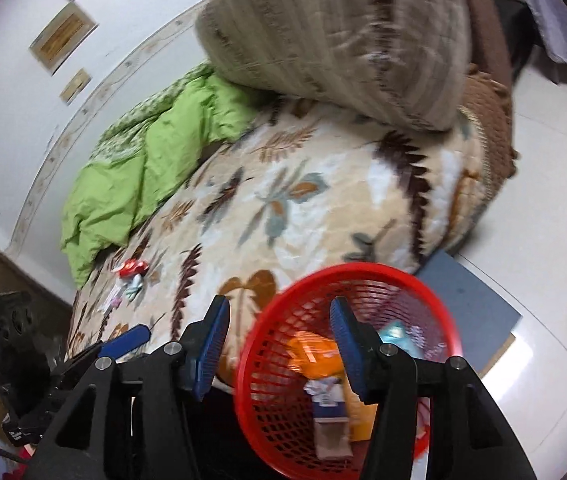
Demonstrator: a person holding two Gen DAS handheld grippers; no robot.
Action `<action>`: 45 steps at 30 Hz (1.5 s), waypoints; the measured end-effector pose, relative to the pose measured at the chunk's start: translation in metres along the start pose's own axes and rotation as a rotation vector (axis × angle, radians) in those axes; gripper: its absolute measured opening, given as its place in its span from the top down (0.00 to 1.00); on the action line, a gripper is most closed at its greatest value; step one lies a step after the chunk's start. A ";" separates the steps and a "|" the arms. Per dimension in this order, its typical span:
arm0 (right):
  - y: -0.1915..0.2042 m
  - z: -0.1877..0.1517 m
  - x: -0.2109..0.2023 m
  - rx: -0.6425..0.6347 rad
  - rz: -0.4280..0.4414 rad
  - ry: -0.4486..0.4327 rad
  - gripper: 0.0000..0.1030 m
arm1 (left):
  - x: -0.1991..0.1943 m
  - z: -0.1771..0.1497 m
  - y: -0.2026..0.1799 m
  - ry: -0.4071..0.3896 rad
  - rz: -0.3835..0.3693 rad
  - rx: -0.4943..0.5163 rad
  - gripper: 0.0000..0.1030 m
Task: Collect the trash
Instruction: 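Open the left gripper over the basket while the right releases the teal bag, then move both open grippers back over the remaining trash on the bed, then grasp the torn red snack box with the right gripper and lift it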
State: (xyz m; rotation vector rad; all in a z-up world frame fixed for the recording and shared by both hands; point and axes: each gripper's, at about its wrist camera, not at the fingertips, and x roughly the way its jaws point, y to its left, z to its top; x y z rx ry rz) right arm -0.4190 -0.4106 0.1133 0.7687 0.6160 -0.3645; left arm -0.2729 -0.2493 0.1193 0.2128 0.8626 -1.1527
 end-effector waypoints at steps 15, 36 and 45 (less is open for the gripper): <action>0.127 -0.023 0.101 -0.277 0.168 0.186 0.46 | -0.091 -0.046 0.156 -0.116 0.322 -0.325 0.24; 0.267 -0.013 0.207 -0.560 0.194 0.211 0.45 | -0.113 -0.085 0.283 -0.205 0.544 -0.605 0.24; 0.340 -0.008 0.306 -0.740 0.135 0.196 0.44 | -0.111 -0.099 0.313 -0.209 0.548 -0.681 0.24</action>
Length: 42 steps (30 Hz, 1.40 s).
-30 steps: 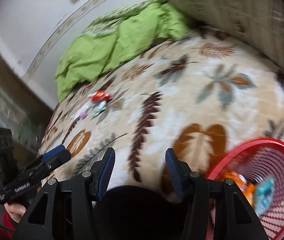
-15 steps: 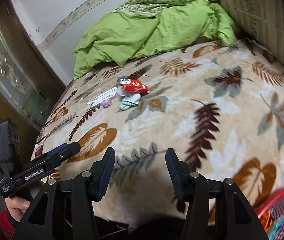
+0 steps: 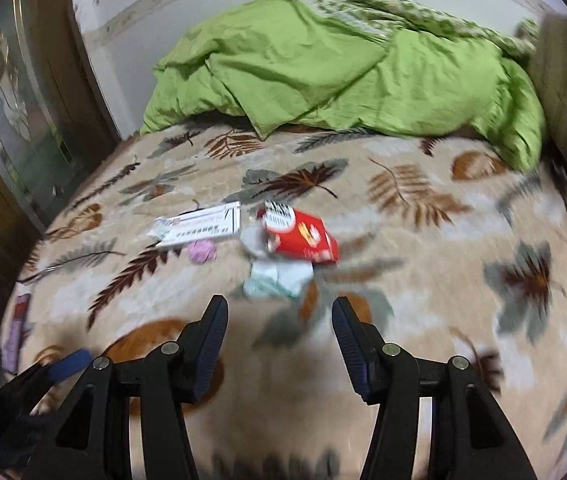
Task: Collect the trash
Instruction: 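Grasp the torn red snack box with the right gripper and lift it, then grasp the pink crumpled paper ball with the left gripper while the right holds the red box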
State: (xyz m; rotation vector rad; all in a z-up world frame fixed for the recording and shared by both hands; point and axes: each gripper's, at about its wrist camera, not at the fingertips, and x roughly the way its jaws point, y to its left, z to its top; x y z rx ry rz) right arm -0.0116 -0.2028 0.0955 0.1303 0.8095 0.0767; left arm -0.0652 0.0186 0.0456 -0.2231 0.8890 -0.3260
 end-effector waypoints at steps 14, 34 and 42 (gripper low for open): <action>-0.039 0.025 0.075 0.057 -0.125 0.060 0.70 | 0.008 0.000 -0.005 0.025 -0.048 0.011 0.24; -0.062 -0.057 -0.033 0.337 0.147 -0.113 0.85 | 0.106 0.087 -0.024 0.042 0.071 0.023 0.47; -0.063 -0.085 -0.037 0.370 0.175 -0.090 0.85 | 0.137 0.098 -0.032 0.038 0.130 0.080 0.71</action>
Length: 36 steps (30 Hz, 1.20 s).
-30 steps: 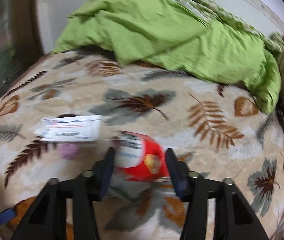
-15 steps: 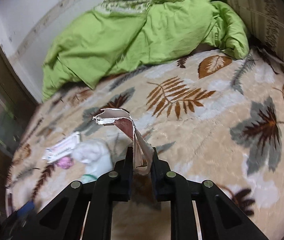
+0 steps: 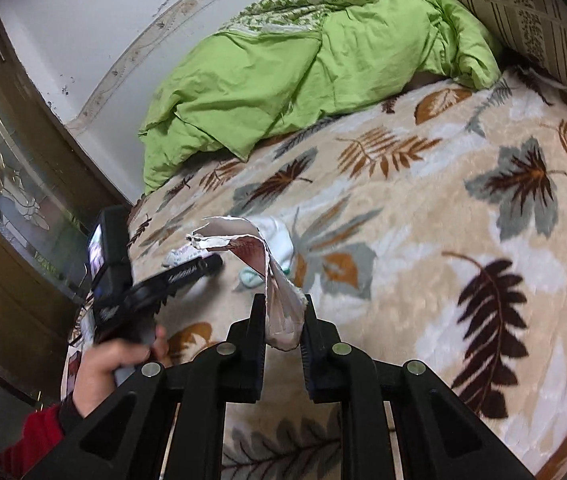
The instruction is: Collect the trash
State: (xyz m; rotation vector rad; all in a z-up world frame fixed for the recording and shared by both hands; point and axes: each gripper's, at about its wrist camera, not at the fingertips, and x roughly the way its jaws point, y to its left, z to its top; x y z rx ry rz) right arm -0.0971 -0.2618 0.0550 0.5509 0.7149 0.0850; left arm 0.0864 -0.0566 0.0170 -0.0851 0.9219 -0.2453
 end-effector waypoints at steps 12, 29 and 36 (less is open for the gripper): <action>0.007 -0.016 -0.004 -0.009 -0.008 0.028 0.85 | -0.059 -0.039 -0.004 -0.019 -0.079 0.048 0.72; 0.031 -0.045 -0.036 -0.059 0.006 -0.013 0.85 | -0.174 -0.135 0.004 -0.124 -0.064 0.134 0.72; 0.043 -0.050 -0.038 -0.118 0.000 -0.020 0.85 | -0.176 -0.142 0.008 -0.149 -0.053 0.118 0.72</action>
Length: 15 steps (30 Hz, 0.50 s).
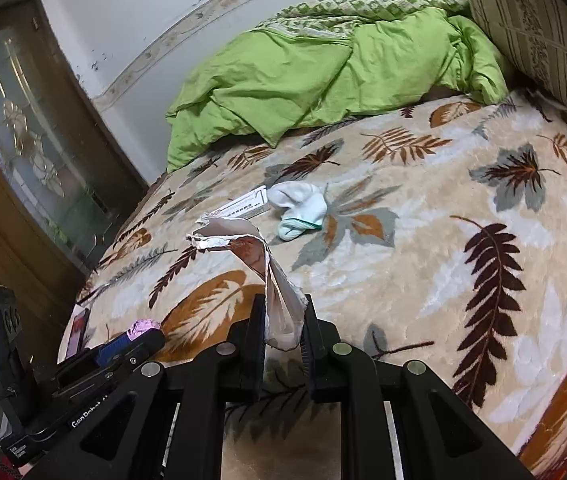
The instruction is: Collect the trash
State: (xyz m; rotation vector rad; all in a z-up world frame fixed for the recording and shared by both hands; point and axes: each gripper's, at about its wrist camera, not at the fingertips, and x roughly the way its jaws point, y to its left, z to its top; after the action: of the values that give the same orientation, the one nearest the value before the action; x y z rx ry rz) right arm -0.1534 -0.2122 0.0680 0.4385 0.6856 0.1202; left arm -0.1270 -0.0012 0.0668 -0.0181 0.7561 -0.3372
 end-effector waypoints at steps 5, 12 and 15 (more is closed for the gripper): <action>-0.003 0.001 0.004 0.010 -0.003 0.007 0.85 | 0.001 0.000 -0.001 -0.002 -0.006 0.005 0.72; 0.000 0.001 0.006 -0.009 -0.006 0.016 0.84 | 0.003 0.002 0.000 -0.004 -0.017 -0.007 0.72; 0.000 0.001 0.007 -0.008 -0.005 0.018 0.84 | 0.003 0.001 0.001 -0.004 -0.019 -0.007 0.72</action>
State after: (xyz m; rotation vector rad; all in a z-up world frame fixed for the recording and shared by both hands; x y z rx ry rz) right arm -0.1472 -0.2110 0.0647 0.4288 0.7035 0.1219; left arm -0.1242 -0.0017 0.0660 -0.0322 0.7539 -0.3525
